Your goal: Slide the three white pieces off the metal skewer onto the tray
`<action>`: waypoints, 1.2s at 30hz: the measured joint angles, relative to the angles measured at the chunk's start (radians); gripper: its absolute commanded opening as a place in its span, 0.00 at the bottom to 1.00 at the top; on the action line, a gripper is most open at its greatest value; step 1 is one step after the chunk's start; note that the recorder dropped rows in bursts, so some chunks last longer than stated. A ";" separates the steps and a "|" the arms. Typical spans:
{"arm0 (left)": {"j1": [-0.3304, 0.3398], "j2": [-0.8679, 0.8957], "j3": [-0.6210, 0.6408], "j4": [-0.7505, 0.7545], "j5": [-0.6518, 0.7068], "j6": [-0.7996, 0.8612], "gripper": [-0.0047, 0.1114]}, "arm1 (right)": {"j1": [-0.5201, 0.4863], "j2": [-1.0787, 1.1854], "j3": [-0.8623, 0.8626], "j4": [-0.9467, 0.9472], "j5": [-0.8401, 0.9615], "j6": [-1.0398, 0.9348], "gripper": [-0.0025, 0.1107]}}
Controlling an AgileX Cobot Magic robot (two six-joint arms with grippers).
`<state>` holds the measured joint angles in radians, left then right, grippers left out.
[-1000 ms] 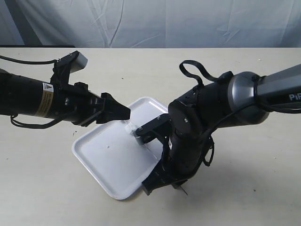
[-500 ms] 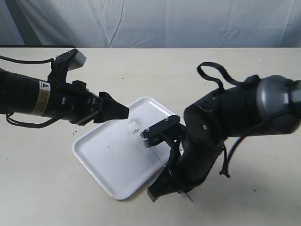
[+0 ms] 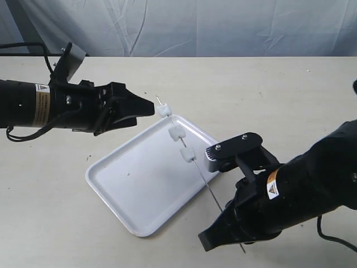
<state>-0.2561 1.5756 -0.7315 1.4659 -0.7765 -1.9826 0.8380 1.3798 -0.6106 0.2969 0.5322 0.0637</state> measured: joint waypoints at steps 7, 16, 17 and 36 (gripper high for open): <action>-0.003 0.015 0.000 -0.076 -0.068 0.047 0.39 | 0.000 -0.054 0.007 0.114 0.000 -0.035 0.02; -0.003 0.092 0.000 -0.139 -0.139 0.104 0.39 | 0.000 -0.071 0.007 0.166 0.024 -0.064 0.02; -0.003 0.097 0.000 -0.153 -0.143 0.117 0.39 | 0.000 -0.071 0.007 0.173 0.030 -0.076 0.02; -0.003 0.099 0.000 -0.229 -0.122 0.186 0.39 | 0.000 -0.071 0.007 0.297 0.036 -0.187 0.02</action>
<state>-0.2586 1.6743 -0.7315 1.2364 -0.8989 -1.7968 0.8380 1.3087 -0.6041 0.5935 0.5683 -0.1234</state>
